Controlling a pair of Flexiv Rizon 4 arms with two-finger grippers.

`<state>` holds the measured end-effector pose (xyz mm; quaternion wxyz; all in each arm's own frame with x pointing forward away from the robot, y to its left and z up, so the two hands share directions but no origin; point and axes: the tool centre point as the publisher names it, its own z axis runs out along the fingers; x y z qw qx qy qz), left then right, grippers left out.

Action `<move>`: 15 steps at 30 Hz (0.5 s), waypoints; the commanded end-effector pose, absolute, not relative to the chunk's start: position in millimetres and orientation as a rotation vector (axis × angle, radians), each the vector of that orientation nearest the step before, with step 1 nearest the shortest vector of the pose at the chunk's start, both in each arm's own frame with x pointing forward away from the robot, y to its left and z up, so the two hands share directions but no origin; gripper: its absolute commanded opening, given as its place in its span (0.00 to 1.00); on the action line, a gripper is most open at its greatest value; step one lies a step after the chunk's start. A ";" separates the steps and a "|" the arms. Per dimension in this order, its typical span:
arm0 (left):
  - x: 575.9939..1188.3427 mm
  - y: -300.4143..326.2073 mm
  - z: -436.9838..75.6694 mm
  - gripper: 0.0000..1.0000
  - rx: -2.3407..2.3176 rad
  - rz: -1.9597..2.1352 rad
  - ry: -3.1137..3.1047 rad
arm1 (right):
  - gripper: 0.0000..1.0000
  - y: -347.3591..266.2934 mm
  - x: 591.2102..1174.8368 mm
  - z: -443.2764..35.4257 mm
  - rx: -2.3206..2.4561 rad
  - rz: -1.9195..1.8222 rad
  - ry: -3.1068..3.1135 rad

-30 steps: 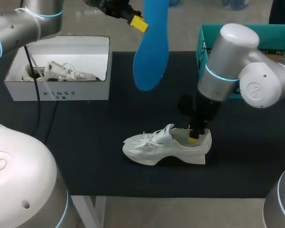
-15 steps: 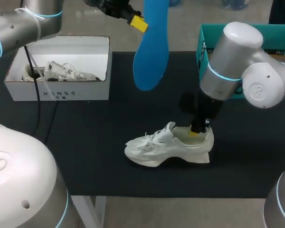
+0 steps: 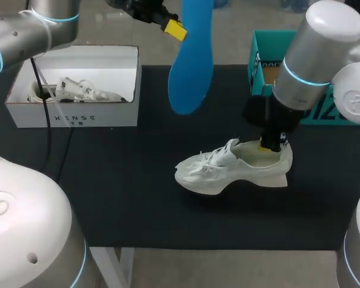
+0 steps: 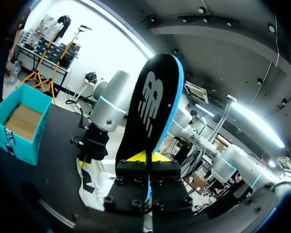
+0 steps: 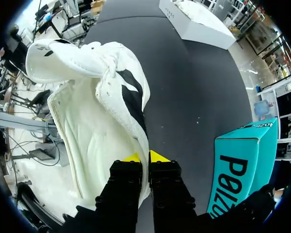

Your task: Take the shoe out of the shoebox, open the shoe tongue, remove and reinsert the insole, then place the shoe into the shoebox

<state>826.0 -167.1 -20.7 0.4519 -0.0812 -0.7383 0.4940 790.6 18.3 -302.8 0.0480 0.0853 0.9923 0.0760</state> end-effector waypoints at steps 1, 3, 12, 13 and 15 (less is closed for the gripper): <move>826.6 -166.9 -20.8 0.00 -0.202 1.219 -1.824 | 0.00 8.0 783.9 -255.2 0.218 0.226 3.000; 826.6 -166.9 -20.8 0.00 -0.202 1.219 -1.824 | 0.00 10.0 785.8 -252.0 0.194 0.245 3.003; 826.6 -166.9 -20.8 0.00 -0.202 1.219 -1.824 | 0.00 10.0 785.8 -252.0 0.194 0.245 3.003; 826.6 -166.9 -20.8 0.00 -0.202 1.219 -1.824 | 0.00 10.0 785.8 -252.0 0.194 0.245 3.003; 826.6 -166.9 -20.8 0.00 -0.202 1.219 -1.824 | 0.00 10.0 785.8 -252.0 0.194 0.245 3.003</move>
